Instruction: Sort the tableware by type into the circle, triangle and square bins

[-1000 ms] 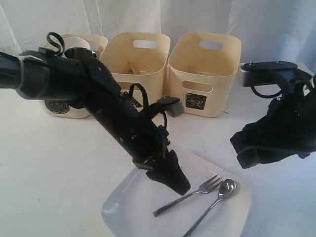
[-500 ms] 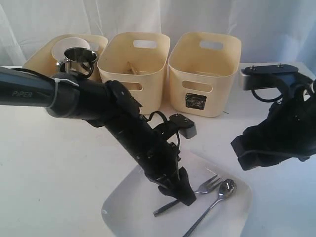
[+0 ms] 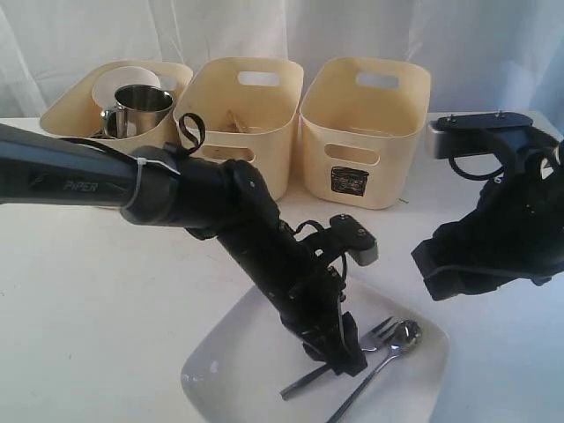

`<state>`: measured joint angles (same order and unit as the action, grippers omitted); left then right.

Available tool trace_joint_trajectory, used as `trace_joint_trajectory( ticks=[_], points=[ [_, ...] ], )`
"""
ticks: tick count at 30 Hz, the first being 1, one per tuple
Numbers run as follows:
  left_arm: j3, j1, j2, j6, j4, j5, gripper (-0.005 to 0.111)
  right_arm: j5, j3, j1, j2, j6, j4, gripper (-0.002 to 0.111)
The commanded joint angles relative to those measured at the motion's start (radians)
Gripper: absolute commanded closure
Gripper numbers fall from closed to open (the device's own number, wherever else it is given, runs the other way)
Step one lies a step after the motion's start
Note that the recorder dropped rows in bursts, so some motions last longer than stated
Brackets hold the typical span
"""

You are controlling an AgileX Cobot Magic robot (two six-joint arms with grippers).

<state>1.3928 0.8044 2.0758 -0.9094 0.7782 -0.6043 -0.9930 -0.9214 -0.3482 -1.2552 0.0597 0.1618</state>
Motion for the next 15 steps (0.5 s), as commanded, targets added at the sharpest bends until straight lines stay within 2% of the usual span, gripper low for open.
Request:
trace_joint_trajectory(
  ticks=[1,3,6,15],
  points=[
    [-0.006,0.016,0.008,0.075,-0.15,0.02,0.06,0.004,0.004,0.0,0.008,-0.003,-0.004,0.053],
    [-0.006,0.027,0.008,0.121,-0.26,0.034,0.066,0.004,0.004,0.0,0.008,-0.003,-0.004,0.053],
    [-0.006,0.041,0.008,0.132,-0.306,0.032,0.073,0.004,0.004,0.0,0.008,-0.003,-0.004,0.053],
    [-0.006,0.072,0.008,0.132,-0.342,0.032,0.073,0.004,0.004,0.0,0.008,-0.003,-0.004,0.053]
  ],
)
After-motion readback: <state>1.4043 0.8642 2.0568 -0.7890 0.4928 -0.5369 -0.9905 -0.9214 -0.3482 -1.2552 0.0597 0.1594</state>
